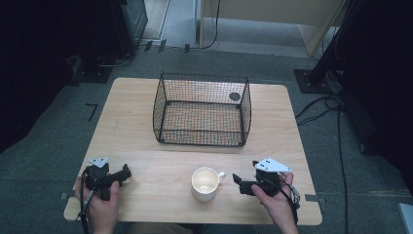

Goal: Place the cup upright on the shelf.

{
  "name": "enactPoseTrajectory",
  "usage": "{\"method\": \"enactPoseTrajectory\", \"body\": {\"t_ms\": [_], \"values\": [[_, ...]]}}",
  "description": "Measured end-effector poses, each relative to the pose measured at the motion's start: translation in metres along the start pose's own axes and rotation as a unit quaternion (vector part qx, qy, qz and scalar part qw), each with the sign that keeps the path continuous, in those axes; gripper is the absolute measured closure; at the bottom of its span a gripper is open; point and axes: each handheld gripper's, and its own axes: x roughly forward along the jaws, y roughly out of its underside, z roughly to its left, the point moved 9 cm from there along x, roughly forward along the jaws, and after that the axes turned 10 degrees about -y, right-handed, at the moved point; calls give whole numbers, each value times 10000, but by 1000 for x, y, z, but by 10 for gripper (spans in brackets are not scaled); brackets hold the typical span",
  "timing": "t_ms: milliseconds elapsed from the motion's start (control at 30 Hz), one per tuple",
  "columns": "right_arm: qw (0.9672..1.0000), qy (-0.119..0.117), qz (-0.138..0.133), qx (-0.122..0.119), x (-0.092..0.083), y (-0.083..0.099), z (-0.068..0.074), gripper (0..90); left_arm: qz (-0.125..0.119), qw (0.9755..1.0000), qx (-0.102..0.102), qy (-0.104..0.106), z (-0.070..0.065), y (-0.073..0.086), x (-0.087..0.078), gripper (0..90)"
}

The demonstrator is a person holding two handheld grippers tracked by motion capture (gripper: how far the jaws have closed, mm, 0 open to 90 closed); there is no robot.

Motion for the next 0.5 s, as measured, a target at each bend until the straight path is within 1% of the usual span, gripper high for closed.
{"method": "enactPoseTrajectory", "body": {"t_ms": [100, 233, 300, 400, 433, 467, 500], "values": [[9999, -124, 30, -80, 5, 0, 7, 106, 0, 10000, 1, 0, 0, 0, 0, 0], [9998, -96, 9, -152, 11, 0, 12, 121, 0, 10000, 0, 0, 0, 0, 0, 0], [9997, -152, 20, -191, 15, 1, 16, 124, 0, 10000, 1, 0, 0, 0, 0, 0], [9996, -189, 46, -213, 17, 2, 18, 128, 0, 10000, 1, 0, 0, 0, 0, 0], [9995, -205, 69, -232, 19, 4, 20, 147, 0, 10000, 1, 0, 0, 0, 0, 0], [9995, -205, 69, -232, 19, 4, 20, 147, 0, 10000, 1, 0, 0, 0, 0, 0], [9994, -198, 95, -259, 22, 6, 21, 177, 0, 10000, 0, 0, 0, 0, 0, 0]]}}
